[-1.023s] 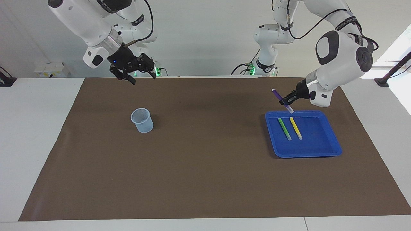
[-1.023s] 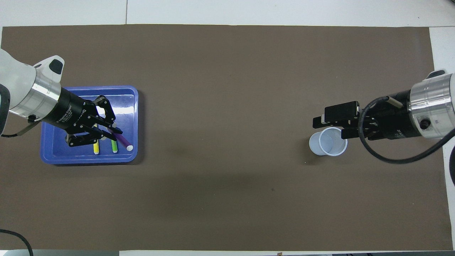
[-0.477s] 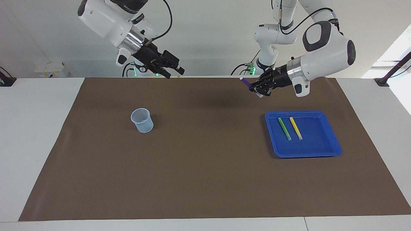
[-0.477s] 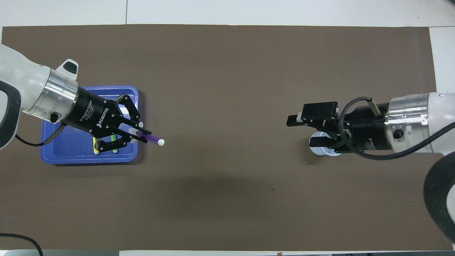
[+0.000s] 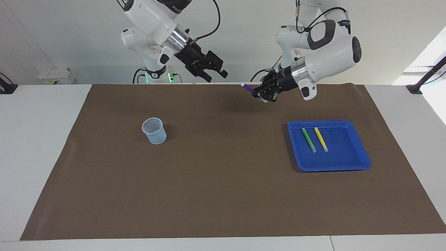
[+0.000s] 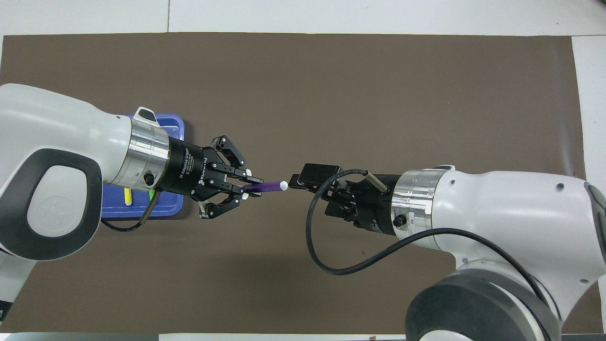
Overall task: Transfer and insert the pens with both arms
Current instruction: 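Grasp the purple pen tip with the right gripper from the left gripper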
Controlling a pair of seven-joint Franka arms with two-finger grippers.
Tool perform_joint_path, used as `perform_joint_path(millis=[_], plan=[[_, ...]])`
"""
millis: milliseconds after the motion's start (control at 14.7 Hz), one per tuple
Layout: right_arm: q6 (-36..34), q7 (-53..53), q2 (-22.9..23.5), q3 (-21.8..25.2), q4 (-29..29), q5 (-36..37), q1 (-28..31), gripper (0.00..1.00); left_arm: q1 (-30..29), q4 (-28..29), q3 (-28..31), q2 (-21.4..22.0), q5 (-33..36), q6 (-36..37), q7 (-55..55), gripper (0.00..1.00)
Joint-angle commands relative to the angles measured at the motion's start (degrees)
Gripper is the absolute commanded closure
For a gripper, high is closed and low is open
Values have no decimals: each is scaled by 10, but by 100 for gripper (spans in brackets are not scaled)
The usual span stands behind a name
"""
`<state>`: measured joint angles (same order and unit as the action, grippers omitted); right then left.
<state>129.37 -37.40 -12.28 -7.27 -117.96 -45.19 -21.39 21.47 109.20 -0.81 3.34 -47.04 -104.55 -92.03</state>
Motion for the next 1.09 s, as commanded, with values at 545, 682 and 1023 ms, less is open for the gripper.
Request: perform_joint_path(millis=[545, 682, 1023], plan=[[57, 25, 10, -2, -10, 40, -31, 34, 28, 51, 5, 32, -26, -40, -6, 100], [59, 25, 11, -2, -10, 40, -31, 38, 28, 51, 5, 32, -28, -40, -6, 100], [55, 24, 10, -2, -10, 40, -32, 39, 28, 51, 5, 32, -35, -45, -6, 100]])
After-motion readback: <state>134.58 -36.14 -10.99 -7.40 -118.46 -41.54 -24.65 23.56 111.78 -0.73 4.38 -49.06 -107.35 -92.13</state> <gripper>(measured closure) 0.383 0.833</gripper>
